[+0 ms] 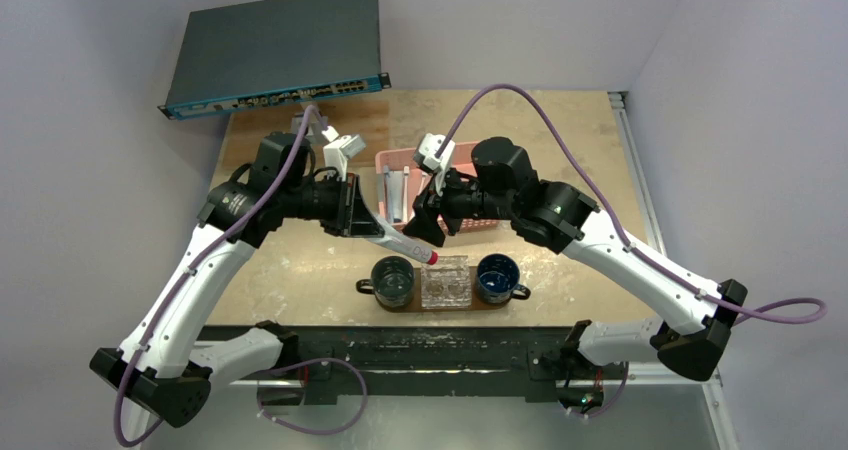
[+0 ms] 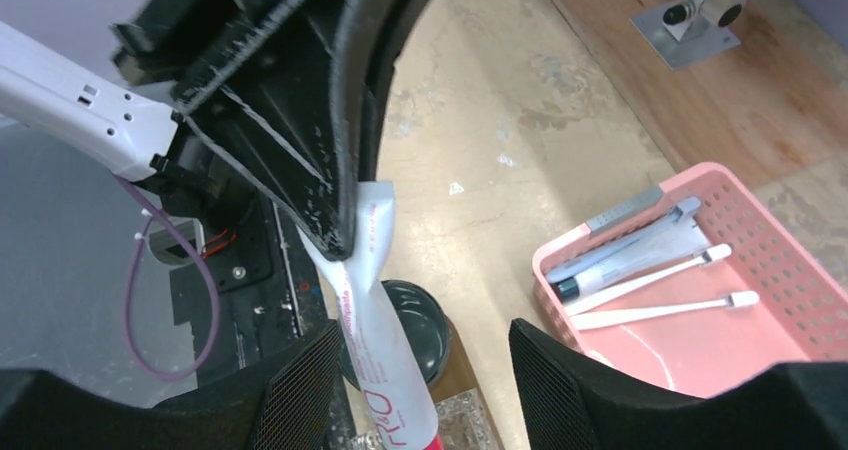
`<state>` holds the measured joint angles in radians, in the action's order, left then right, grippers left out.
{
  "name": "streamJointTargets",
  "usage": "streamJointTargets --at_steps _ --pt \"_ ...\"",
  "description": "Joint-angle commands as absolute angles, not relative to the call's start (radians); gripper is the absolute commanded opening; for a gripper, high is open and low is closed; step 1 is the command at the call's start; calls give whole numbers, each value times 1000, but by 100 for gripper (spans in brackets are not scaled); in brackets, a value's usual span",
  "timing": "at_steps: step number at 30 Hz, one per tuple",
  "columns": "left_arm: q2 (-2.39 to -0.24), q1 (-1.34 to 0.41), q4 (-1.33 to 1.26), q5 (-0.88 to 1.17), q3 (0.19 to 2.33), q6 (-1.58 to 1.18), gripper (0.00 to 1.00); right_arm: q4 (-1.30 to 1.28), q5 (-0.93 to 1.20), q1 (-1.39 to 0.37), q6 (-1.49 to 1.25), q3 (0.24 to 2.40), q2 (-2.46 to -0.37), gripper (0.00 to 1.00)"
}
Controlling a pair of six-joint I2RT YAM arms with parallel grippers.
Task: Prepare toiletry sets of a toothbrush and toothpaste on the tray
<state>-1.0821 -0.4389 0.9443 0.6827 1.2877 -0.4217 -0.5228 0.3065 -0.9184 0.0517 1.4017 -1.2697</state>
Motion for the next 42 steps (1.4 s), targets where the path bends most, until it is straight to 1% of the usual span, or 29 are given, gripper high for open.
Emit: streamJointTargets --at_steps 1,4,8,14,21,23,31,33,34,39,42 --pt "-1052 -466 993 643 1350 -345 0 -498 331 -925 15 1348 -1221 66" --pt "-1040 -474 1011 696 1359 -296 0 -483 439 -925 18 1309 -1186 70" --pt "-1003 -478 1009 797 1359 -235 0 -470 616 -925 31 1283 -1163 72" --pt "-932 -496 984 906 1347 -182 0 -410 777 -925 13 1252 -1165 75" --pt "-882 -516 930 999 1310 -176 0 -344 894 -927 -53 1276 -1234 75" --pt "-882 -520 929 1000 1306 -174 0 -314 933 -930 -77 1278 -1248 74" --pt "-903 -536 936 950 1305 -163 0 -316 932 -973 -95 1321 -1301 70" --pt "-907 -540 937 947 1307 -160 0 -307 928 -980 -103 1319 -1305 66" --pt "-909 -542 937 945 1307 -159 0 -302 930 -981 -107 1318 -1306 61" --pt "-916 -556 940 929 1300 -149 0 -275 938 -991 -129 1315 -1313 35" --pt "-917 -561 939 921 1295 -147 0 -271 932 -993 -133 1312 -1315 22"
